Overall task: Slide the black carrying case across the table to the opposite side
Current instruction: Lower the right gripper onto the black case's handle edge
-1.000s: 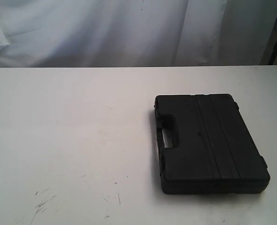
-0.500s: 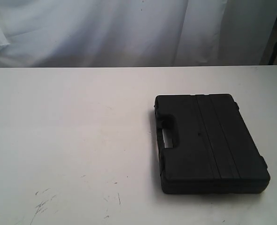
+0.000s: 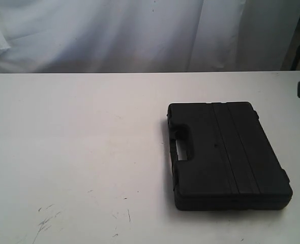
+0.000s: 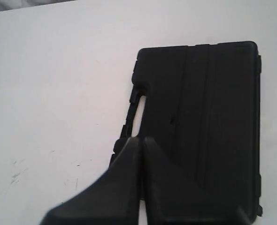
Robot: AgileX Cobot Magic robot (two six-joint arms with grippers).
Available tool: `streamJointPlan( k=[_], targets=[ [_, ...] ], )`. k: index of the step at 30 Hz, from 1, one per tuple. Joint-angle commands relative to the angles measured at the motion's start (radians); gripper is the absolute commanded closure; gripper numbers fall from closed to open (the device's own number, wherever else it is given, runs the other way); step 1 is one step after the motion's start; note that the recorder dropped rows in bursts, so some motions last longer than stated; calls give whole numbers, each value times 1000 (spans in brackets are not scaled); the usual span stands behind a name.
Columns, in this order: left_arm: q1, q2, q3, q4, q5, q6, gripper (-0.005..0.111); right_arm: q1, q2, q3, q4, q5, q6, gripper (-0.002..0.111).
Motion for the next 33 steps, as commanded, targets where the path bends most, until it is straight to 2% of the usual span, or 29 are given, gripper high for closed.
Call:
streamJointPlan(
  k=[1,7,15,20,33],
  targets=[
    [-7,-5,4,-6,-13,-1,107,78,83,-98,-83,9,112,108],
    [-7,-5,4,-6,-13,-1,107,186,200,-181,-243,34,253,108],
    [-7,-5,4,-6,-13,-1,107,314,348,-261,-340,38,370,108],
    [-7,-5,4,-6,-13,-1,107,370,455,-310,-409,62,451,108],
    [-7,-5,4,-6,-13,-1,107,487,744,-502,-470,119,519,108]
  ],
)
